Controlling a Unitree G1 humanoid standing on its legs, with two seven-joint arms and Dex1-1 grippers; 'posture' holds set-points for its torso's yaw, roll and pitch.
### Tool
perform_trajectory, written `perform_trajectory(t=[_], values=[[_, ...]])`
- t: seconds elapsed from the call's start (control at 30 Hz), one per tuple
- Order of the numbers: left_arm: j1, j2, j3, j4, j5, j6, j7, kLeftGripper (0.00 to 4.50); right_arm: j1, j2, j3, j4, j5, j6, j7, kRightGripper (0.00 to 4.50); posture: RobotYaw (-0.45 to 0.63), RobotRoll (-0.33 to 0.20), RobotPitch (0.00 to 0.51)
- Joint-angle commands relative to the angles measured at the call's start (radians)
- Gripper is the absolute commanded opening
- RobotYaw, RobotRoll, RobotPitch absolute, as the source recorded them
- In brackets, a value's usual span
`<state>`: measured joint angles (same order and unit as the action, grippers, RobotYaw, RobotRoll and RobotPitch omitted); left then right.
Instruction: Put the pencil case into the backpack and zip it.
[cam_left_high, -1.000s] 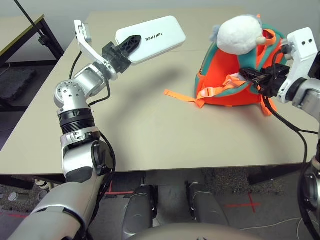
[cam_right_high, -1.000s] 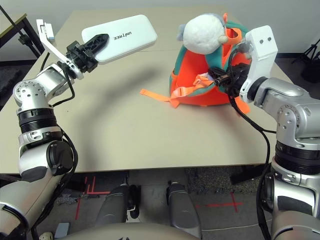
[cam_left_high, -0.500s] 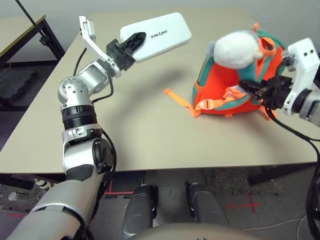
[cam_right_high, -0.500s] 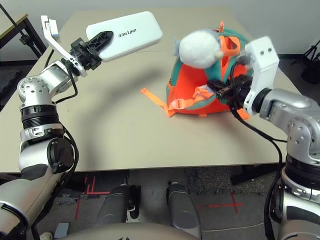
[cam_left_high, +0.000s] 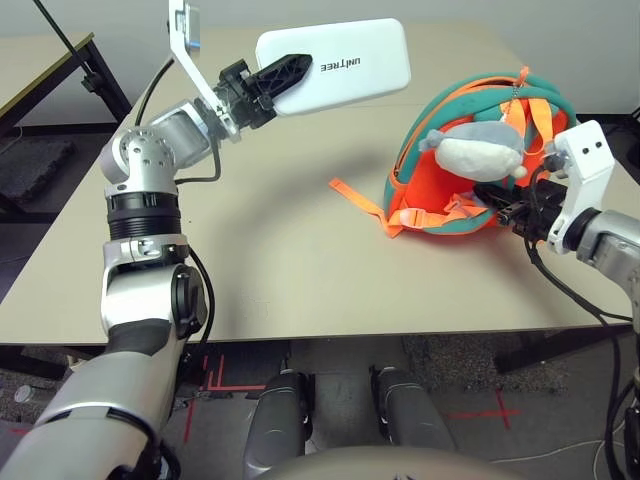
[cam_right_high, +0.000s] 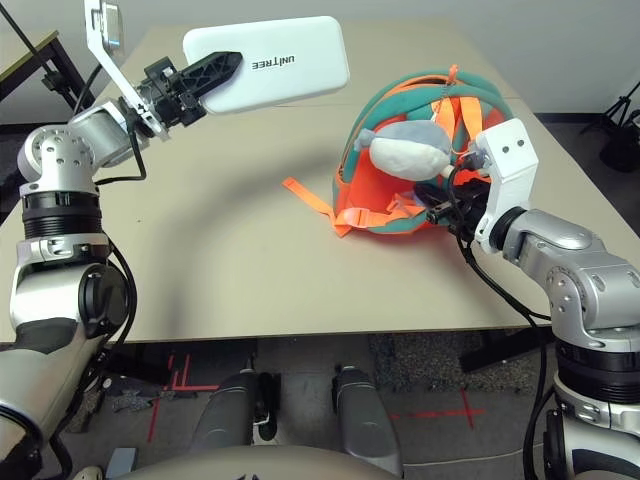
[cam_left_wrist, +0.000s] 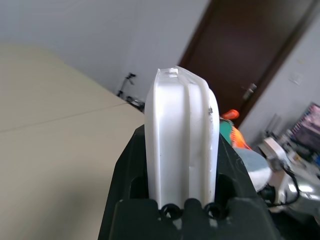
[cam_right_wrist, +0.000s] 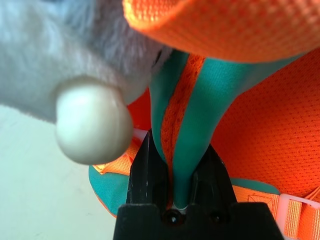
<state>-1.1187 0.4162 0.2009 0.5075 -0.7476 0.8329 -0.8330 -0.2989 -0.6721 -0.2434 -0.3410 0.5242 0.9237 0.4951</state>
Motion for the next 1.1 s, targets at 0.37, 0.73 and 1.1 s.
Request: perform_trajectory(t=[0.37, 0.73, 1.1], values=[[-0.154, -0.035, -0.112, 0.291, 0.199, -0.203, -0.272, 1.25, 0.020, 0.009, 0.056, 0.046, -0.019, -0.005, -0.007, 0.24, -0.26, 0.000, 0.088], [-0.174, -0.039, -0.115, 0.347, 0.239, -0.191, -0.374, 1.25, 0.005, 0.008, 0.073, 0.077, -0.036, -0.030, 0.003, 0.24, -0.25, 0.000, 0.087], [-0.162, -0.016, -0.138, 0.311, 0.265, -0.129, -0.461, 1.25, -0.016, 0.004, 0.084, 0.101, -0.050, -0.040, 0.017, 0.24, -0.25, 0.000, 0.088]])
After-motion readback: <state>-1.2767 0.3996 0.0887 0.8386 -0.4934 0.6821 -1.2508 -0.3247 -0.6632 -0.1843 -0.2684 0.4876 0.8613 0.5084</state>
